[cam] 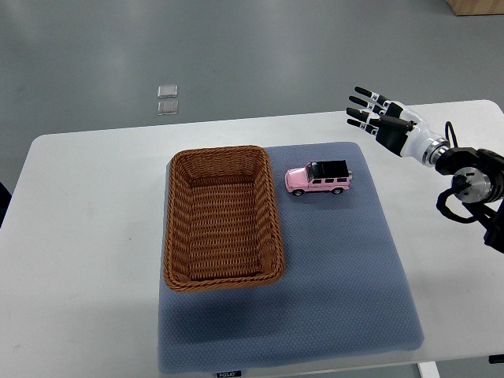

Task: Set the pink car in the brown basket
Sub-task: 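Move the right hand down over the pink toy car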

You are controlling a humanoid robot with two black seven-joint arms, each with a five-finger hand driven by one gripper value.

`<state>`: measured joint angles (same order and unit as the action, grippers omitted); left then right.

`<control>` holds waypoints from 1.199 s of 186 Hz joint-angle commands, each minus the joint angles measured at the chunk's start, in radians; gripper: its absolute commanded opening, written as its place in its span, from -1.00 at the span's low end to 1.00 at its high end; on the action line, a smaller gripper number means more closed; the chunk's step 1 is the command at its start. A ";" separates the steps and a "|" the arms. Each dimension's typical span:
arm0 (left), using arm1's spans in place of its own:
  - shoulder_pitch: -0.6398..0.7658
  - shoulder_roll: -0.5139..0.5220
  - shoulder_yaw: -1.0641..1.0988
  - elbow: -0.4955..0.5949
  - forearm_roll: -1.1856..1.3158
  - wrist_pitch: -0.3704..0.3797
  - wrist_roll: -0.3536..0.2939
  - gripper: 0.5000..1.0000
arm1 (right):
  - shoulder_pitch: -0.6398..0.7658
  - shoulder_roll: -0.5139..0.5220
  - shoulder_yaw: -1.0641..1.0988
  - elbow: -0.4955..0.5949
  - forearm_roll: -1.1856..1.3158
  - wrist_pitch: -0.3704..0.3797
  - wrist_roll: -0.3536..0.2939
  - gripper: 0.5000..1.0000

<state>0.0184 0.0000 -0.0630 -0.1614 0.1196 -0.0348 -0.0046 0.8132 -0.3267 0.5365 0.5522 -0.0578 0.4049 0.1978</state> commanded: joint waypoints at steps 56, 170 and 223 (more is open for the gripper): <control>0.008 0.000 0.000 0.006 0.002 0.000 0.000 1.00 | 0.003 0.000 -0.003 -0.001 0.000 -0.026 0.002 0.69; -0.002 0.000 0.002 0.010 0.000 0.007 0.000 1.00 | 0.078 -0.015 -0.006 0.028 -0.784 0.018 0.147 0.69; -0.002 0.000 0.000 0.010 0.000 0.007 0.000 1.00 | 0.096 -0.015 -0.023 0.101 -1.116 0.020 0.190 0.69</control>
<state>0.0170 0.0000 -0.0615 -0.1519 0.1195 -0.0276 -0.0046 0.8982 -0.3429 0.5292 0.6413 -1.0833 0.4249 0.3856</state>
